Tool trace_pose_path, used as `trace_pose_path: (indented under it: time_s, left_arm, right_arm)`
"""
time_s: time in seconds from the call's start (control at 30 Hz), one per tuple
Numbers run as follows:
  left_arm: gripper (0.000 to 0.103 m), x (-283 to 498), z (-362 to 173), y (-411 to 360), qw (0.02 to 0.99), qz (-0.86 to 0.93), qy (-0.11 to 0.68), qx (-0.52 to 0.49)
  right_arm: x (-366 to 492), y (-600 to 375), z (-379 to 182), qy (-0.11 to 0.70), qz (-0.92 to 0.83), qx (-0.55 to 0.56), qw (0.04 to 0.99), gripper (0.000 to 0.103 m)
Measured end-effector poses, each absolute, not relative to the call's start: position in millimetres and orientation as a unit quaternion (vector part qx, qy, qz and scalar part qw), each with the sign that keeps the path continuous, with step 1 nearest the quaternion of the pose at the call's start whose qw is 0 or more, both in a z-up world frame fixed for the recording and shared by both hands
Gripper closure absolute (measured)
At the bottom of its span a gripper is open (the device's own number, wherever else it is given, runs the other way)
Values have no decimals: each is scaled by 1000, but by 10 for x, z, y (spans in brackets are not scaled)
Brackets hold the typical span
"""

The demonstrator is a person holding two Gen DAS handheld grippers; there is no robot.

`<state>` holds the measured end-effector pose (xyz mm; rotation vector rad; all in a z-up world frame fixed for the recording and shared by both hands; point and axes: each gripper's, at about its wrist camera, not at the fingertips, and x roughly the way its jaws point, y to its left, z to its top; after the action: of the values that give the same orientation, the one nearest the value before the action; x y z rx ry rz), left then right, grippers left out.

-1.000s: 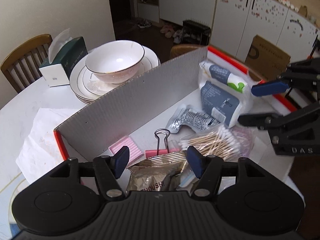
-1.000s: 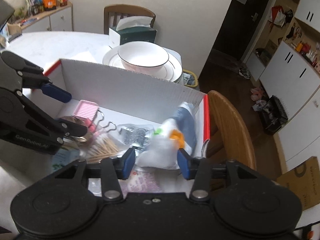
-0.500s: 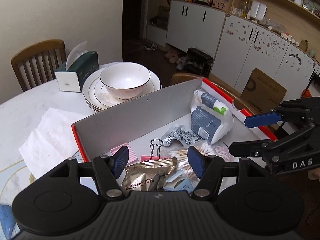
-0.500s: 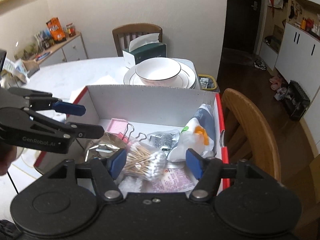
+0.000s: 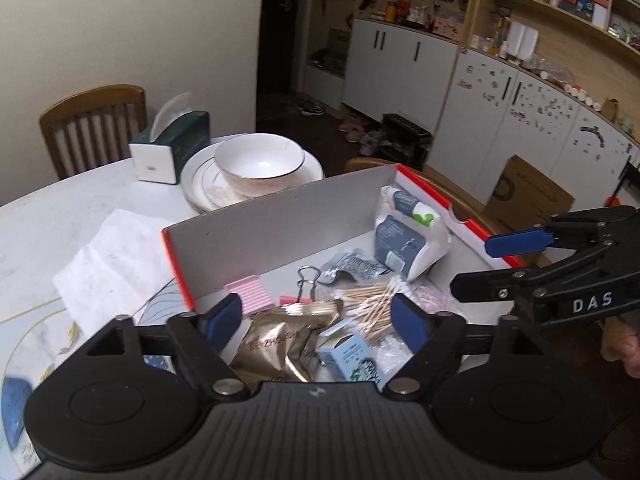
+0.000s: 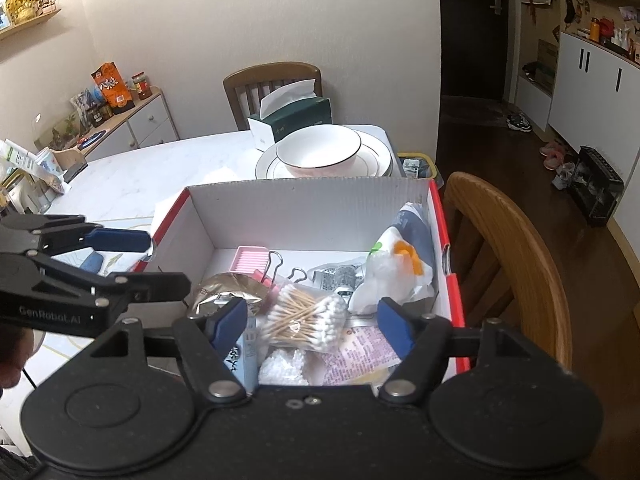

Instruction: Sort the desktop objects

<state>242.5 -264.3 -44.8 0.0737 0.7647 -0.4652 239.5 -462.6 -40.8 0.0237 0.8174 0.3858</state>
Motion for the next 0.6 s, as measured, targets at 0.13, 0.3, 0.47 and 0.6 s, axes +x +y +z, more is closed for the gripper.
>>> trace_pose_path:
  time_s: [0.13, 0.3, 0.47, 0.6]
  left_arm:
    - [9, 2381, -470, -2593, 901, -214, 375, 31]
    - [0, 2299, -445, -2534, 902, -215, 375, 20]
    - [0, 2194, -391, -2504, 901, -220, 374, 12]
    - [0, 2115, -357, -2498, 900, -222, 375, 9]
  right_arm:
    - [2347, -4607, -389, 392, 186, 14, 901, 31]
    - [2259, -4587, -333, 383, 187, 16, 904, 31]
    - [2132, -4589, -273, 375, 187, 23, 908, 31]
    - [2026, -4595, -241, 369, 184, 28, 911, 31]
